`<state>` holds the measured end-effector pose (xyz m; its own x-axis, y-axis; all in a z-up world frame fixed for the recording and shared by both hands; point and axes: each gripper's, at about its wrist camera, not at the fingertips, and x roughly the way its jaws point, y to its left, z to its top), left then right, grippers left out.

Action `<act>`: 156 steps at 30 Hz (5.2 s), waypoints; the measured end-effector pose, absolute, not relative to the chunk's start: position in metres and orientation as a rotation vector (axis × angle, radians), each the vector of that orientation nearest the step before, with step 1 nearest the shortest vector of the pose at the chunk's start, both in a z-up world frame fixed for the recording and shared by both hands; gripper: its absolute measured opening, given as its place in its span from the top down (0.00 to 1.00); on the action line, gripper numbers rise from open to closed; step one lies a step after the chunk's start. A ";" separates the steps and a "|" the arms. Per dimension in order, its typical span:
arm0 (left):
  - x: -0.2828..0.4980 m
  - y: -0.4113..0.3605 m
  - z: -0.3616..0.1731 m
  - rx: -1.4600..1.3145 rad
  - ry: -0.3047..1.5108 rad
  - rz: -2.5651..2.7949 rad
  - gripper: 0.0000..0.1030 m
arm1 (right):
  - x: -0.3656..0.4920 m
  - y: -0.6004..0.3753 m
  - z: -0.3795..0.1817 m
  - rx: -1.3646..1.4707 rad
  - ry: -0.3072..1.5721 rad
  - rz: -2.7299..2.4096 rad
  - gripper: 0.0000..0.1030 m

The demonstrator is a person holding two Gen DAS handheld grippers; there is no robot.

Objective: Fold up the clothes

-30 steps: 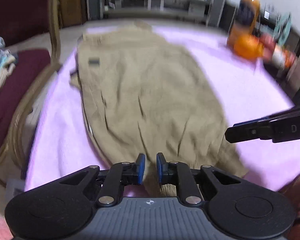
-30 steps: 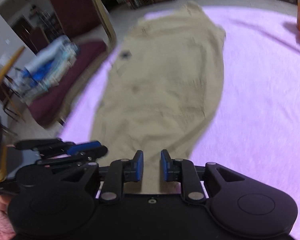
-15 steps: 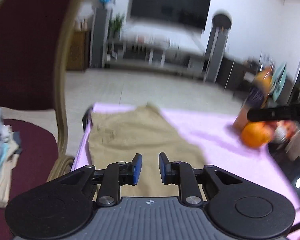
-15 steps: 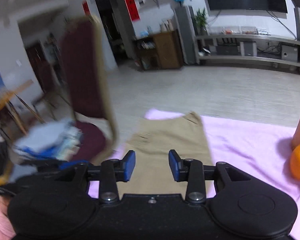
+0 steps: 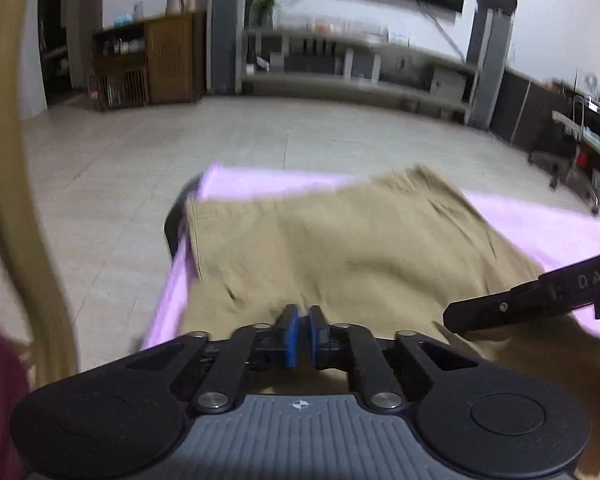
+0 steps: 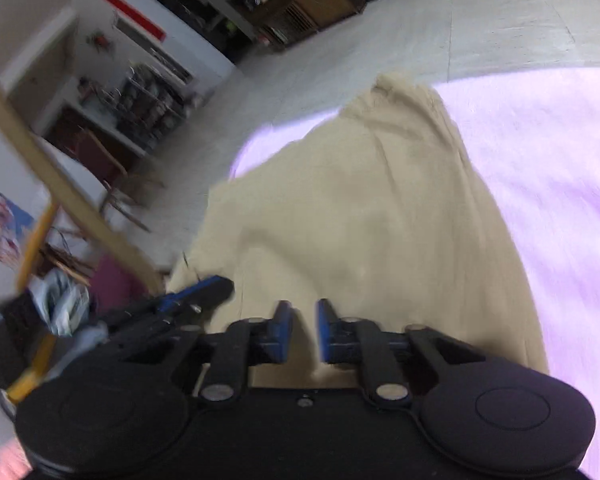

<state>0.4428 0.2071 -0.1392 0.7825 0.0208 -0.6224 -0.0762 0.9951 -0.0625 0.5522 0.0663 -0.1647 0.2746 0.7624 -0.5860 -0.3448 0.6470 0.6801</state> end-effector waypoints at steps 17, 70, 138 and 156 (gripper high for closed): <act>0.324 0.199 -0.033 -0.068 0.571 0.369 0.82 | 0.464 0.000 -0.067 0.316 0.751 0.438 0.72; 0.054 0.154 -0.108 -0.587 0.878 0.045 0.58 | 0.158 -0.077 -0.108 0.589 1.029 0.578 0.40; 0.103 0.119 -0.027 -0.546 0.885 -0.044 0.66 | 0.190 -0.045 -0.031 0.671 1.106 0.442 0.74; 0.123 0.169 -0.076 -0.374 0.845 0.138 0.48 | 0.268 -0.060 -0.033 0.246 0.854 0.432 0.29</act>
<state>0.1228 0.1692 -0.0765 0.6596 -0.0284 -0.7511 -0.2655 0.9260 -0.2682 0.2681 -0.0602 -0.0330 0.5777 0.4623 -0.6727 -0.2684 0.8859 0.3783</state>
